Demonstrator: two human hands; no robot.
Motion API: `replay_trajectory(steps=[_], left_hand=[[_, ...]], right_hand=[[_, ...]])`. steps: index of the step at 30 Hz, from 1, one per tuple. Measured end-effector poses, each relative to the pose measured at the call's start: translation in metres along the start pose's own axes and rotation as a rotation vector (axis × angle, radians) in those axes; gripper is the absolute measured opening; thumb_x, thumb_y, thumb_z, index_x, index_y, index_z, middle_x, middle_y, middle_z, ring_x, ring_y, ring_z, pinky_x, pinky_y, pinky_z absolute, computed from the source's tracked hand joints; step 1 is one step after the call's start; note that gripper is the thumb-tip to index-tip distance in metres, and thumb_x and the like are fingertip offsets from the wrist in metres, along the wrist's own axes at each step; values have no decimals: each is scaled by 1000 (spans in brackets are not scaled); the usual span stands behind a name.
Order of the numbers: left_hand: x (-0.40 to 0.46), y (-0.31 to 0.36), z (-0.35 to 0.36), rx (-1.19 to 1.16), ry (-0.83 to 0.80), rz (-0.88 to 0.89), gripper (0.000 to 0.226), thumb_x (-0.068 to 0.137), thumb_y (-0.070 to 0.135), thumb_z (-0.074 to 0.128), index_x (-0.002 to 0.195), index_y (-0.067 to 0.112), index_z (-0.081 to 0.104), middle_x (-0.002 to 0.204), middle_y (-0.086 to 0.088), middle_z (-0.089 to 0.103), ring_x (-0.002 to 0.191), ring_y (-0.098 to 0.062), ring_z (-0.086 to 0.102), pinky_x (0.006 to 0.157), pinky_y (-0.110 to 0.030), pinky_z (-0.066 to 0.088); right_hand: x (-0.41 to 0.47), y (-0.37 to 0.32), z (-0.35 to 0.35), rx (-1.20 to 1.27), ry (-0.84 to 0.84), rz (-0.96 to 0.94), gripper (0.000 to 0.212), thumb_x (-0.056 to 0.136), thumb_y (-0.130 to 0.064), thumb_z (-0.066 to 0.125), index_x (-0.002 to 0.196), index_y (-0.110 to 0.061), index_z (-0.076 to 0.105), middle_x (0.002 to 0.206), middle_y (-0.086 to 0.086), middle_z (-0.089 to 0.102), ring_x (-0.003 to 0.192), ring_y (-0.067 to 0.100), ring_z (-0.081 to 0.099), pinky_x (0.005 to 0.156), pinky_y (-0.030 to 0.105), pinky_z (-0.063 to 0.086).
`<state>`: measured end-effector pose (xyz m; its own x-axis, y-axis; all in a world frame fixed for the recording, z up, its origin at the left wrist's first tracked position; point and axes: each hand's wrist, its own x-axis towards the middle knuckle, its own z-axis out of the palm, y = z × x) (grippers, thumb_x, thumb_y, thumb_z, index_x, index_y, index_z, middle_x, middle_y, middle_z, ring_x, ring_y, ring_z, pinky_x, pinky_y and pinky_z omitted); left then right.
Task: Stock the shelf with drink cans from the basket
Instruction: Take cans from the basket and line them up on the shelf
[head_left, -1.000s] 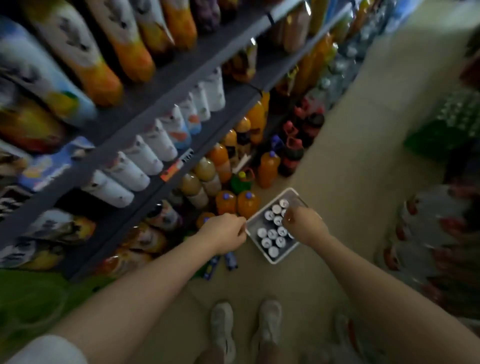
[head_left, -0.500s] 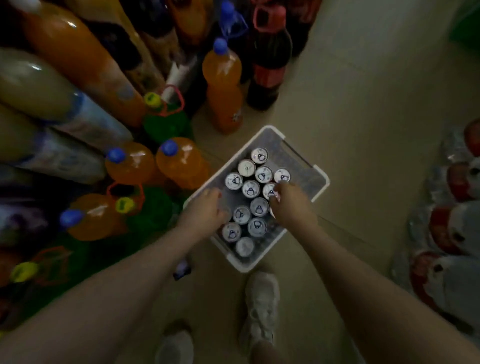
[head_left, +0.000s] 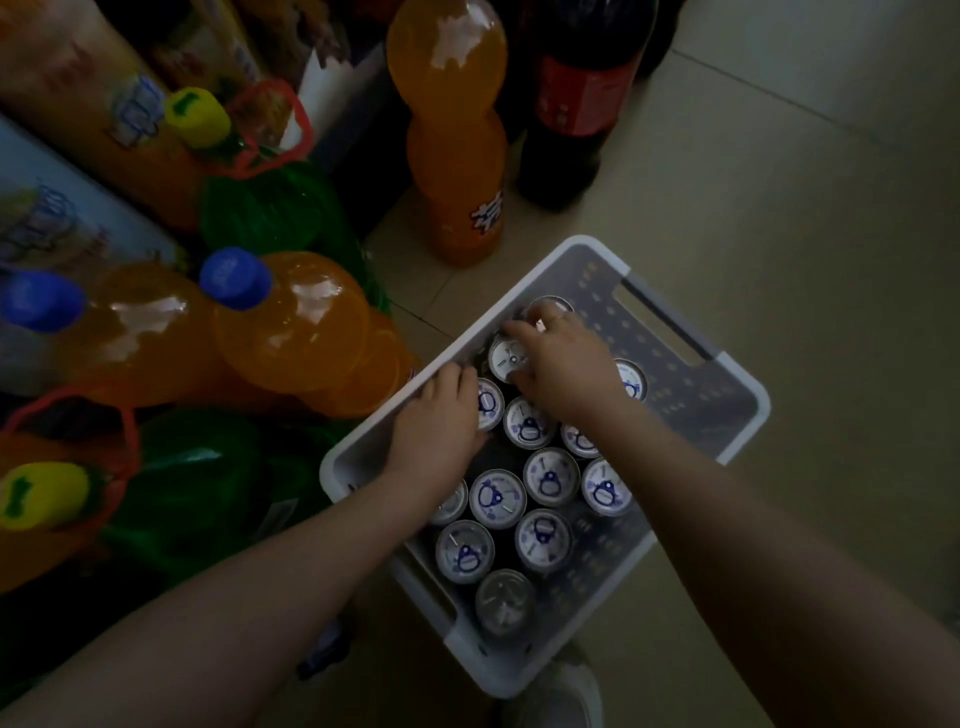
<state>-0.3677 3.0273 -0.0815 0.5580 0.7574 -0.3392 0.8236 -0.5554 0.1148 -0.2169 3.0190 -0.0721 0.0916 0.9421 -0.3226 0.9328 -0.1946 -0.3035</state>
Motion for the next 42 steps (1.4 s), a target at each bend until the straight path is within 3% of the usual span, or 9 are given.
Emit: replay_trajectory(steps=[9, 15, 18, 22, 26, 30, 35, 38, 42], left_hand=[[-36, -28, -12, -439, 7, -100, 63, 79, 35, 70, 132, 16, 42, 132, -3, 51, 119, -21, 51, 93, -35, 48], [-66, -38, -47, -735, 228, -121, 63, 67, 30, 81, 120, 17, 50, 108, 8, 55, 98, -7, 53, 76, -13, 43], [-73, -39, -66, -800, 305, -75, 55, 66, 25, 82, 113, 18, 55, 100, 12, 55, 88, 1, 52, 72, 2, 38], [-82, -34, -102, -1108, 331, -81, 47, 73, 13, 78, 113, 19, 54, 108, 2, 62, 98, -6, 59, 82, -12, 47], [-94, -22, -158, -1329, 370, -67, 32, 75, 12, 73, 98, 30, 59, 98, 7, 65, 85, 8, 61, 75, -8, 48], [-117, -15, -235, -1550, 364, -116, 28, 87, 0, 58, 96, 26, 61, 91, 14, 68, 78, 10, 64, 70, -9, 51], [-165, -10, -356, -1564, 265, -83, 24, 78, 27, 65, 101, 31, 61, 108, 0, 65, 99, -13, 64, 83, -26, 55], [-207, -8, -444, -1447, 296, -66, 20, 87, 14, 63, 97, 30, 59, 101, 7, 64, 87, 5, 63, 73, -15, 52], [-279, -17, -568, -1233, 408, -72, 23, 73, 31, 68, 93, 35, 57, 94, 14, 64, 82, 16, 60, 73, -6, 46]], right_hand=[[6, -13, 3, -185, -18, 3, 60, 82, -38, 63, 133, -11, 46, 143, 12, 36, 126, 33, 38, 98, 43, 39], [5, -30, -7, -287, -46, -1, 49, 86, -28, 59, 127, -6, 48, 133, 16, 49, 122, 34, 45, 95, 42, 41], [-11, -27, -30, 31, -8, 117, 57, 80, -31, 65, 128, -6, 46, 130, 15, 45, 110, 35, 53, 84, 39, 45], [-44, -22, -81, 556, 182, 168, 51, 81, -15, 64, 129, -7, 49, 125, 13, 50, 103, 23, 55, 83, 28, 42], [-73, -33, -135, 1272, 285, 335, 43, 88, -8, 58, 130, -4, 48, 108, 7, 60, 81, 5, 61, 66, 13, 52], [-101, -63, -204, 1606, 274, 363, 19, 92, -12, 51, 110, -5, 54, 90, 7, 61, 76, 13, 61, 67, 25, 51], [-146, -114, -316, 1615, 131, 280, 8, 92, -12, 53, 94, -18, 58, 97, 9, 64, 79, 18, 62, 73, 34, 54], [-172, -154, -403, 1480, 89, 221, 10, 90, -17, 58, 100, -18, 59, 96, 6, 65, 76, 16, 64, 67, 29, 55], [-202, -231, -539, 1216, -20, 4, 13, 87, -25, 63, 100, -25, 60, 91, -2, 67, 80, 14, 65, 70, 27, 54]])
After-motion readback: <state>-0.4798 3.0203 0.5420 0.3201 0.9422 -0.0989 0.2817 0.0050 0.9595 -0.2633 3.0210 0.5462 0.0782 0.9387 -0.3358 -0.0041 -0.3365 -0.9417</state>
